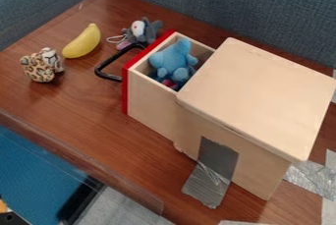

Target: Take the blue donkey out of the drawer and put it on the bottom side of table

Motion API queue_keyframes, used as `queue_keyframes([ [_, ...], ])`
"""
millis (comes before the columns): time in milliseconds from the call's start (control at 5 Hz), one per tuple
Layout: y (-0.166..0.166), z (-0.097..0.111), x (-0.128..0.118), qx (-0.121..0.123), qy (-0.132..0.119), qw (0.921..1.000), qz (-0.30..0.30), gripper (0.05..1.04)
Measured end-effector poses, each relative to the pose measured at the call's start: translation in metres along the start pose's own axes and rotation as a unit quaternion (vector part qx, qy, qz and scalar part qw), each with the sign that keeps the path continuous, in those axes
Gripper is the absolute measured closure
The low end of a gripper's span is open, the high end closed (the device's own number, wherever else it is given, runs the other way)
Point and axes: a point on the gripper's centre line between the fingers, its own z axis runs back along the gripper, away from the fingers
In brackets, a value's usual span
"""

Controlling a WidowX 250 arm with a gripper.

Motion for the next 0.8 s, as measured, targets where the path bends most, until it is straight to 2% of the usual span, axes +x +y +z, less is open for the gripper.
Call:
queue_keyframes([
  [200, -0.003, -0.017, -0.006, -0.012, 0.022, 0.9997, 0.0, 0.083],
  [400, -0.028, -0.015, -0.017, -0.05, 0.026, 0.9982, -0.02, 0.083],
  [600, -0.059, 0.016, -0.016, -0.066, -0.004, 0.9961, -0.057, 0.083],
  [800, -0.081, 0.028, -0.023, -0.08, -0.017, 0.9929, -0.086, 0.083],
])
